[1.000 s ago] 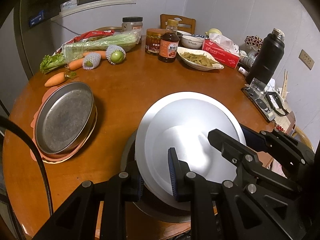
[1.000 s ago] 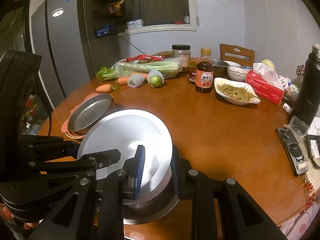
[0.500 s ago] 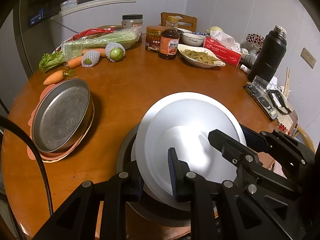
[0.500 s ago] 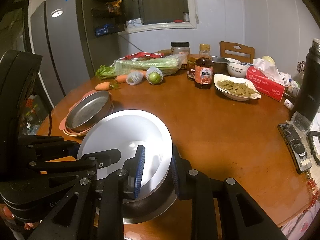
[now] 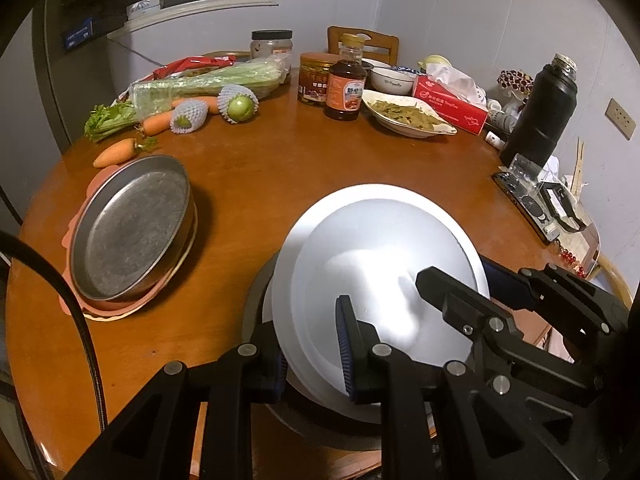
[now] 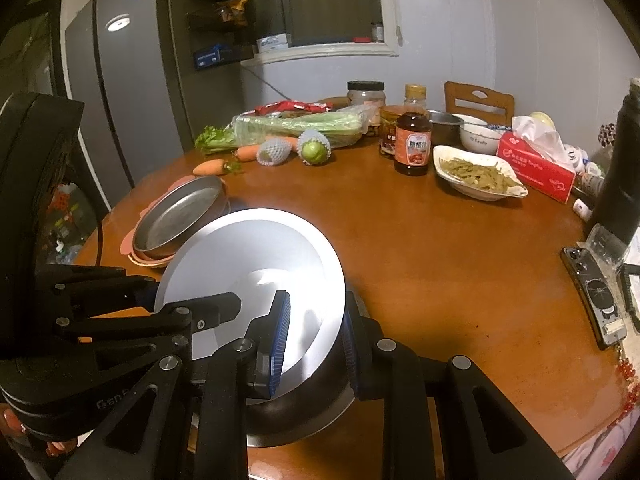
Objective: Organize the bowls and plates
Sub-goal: 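Carry the white plate over the steel bowl with the left tool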
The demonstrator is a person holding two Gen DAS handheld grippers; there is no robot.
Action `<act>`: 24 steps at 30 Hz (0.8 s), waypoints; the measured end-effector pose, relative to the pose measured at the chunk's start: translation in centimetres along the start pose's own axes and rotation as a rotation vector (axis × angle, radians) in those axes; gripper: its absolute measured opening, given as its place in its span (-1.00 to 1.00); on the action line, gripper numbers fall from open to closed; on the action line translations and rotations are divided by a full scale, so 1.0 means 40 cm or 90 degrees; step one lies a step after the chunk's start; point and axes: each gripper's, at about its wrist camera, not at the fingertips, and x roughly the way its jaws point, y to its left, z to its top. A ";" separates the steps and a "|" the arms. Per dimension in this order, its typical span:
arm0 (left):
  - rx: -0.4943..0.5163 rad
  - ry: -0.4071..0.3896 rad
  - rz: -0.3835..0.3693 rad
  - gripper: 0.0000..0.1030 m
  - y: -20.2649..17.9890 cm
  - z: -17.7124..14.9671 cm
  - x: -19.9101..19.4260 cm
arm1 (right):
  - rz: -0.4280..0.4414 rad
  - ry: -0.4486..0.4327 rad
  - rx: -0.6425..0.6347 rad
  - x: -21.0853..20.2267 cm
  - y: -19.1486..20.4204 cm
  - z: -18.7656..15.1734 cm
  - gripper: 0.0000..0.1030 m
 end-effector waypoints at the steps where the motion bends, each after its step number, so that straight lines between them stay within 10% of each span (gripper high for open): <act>1: -0.002 0.000 -0.002 -0.60 0.002 -0.001 -0.002 | 0.002 -0.001 -0.003 0.000 0.004 -0.001 -0.48; 24: -0.002 -0.005 -0.002 -0.58 0.007 -0.005 -0.009 | 0.003 0.013 -0.009 0.007 0.011 -0.009 -0.45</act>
